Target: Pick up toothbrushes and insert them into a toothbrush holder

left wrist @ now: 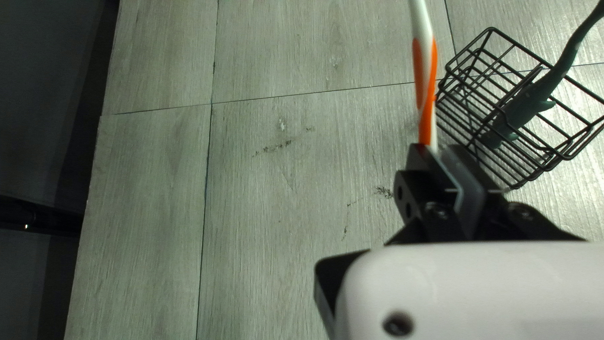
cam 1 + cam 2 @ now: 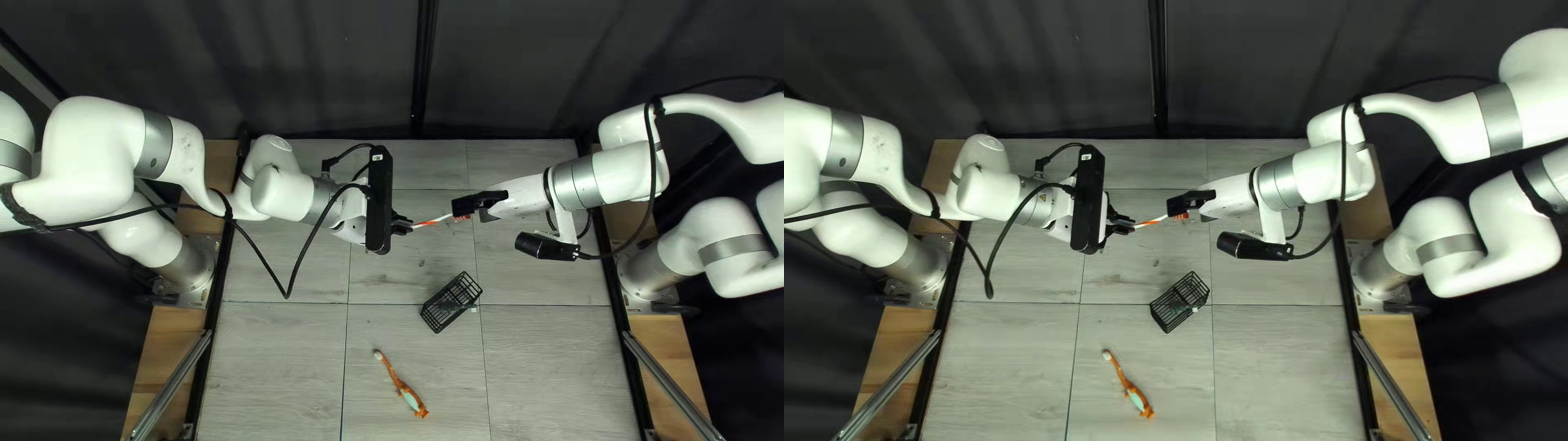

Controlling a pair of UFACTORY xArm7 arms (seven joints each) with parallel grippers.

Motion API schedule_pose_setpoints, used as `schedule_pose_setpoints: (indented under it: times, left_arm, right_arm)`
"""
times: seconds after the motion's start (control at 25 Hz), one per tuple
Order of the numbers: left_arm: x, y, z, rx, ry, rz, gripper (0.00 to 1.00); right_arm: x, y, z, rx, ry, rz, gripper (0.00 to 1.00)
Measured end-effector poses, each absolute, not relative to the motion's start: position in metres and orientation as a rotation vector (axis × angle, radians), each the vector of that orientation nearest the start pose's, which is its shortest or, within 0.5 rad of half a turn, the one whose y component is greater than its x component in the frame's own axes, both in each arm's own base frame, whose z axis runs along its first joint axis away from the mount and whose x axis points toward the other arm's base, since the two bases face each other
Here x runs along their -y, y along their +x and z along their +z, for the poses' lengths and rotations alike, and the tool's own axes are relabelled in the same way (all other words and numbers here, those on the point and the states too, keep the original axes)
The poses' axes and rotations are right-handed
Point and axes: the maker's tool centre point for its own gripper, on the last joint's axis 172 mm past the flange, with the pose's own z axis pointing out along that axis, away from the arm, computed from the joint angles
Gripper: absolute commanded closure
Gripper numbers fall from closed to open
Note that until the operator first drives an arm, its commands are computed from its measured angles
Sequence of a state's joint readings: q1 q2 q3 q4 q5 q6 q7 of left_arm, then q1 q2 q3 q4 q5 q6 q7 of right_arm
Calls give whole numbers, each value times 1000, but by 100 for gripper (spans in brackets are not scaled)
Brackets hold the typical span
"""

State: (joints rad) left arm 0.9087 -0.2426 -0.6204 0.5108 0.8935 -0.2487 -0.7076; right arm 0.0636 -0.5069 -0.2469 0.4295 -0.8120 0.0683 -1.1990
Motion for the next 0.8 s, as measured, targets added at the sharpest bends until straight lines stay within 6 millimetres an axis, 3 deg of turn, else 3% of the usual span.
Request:
schedule_pose_setpoints:
  times: [0.8]
  left_arm:
    - [-54,507,215,-45,-2715,-1259,100]
  right_arm:
    - [28,474,274,-1822,1450,586,0]
